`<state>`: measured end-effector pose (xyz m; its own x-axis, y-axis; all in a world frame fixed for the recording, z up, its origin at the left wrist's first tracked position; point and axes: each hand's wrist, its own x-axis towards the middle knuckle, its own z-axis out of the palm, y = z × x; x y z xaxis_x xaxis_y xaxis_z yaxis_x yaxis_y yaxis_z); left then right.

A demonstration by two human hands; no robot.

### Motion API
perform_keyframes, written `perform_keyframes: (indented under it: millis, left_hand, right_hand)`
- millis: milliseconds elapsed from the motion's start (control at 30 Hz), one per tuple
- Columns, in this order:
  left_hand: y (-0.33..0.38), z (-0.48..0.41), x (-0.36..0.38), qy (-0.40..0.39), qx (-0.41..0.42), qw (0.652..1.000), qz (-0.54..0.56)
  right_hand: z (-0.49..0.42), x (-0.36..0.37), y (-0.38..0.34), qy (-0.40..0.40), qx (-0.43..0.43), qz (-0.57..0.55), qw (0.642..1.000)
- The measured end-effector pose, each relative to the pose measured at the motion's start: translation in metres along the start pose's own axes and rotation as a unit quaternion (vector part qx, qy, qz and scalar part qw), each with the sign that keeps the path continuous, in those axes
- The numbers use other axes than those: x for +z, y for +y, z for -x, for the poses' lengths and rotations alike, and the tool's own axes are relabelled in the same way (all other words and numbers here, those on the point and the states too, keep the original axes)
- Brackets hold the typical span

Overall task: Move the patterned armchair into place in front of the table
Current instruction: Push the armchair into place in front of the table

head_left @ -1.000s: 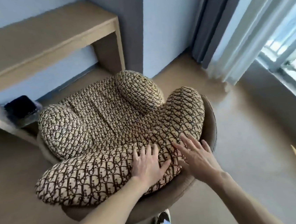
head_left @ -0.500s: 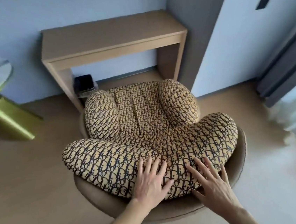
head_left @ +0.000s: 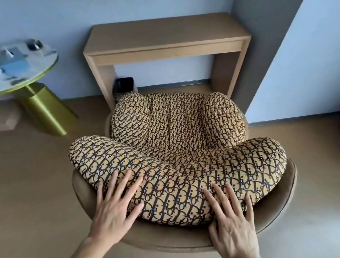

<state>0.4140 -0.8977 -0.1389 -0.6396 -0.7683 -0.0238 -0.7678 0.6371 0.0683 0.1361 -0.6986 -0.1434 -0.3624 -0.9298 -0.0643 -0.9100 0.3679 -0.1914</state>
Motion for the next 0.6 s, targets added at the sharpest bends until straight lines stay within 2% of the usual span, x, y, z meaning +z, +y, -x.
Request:
perform_keyframes:
  millis: [600]
  left_hand:
    - [-0.005, -0.006, 0.013, 0.061, 0.002, 0.998, 0.005]
  right_hand:
    - [0.004, 0.004, -0.007, 0.085, 0.001, 0.015, 0.996]
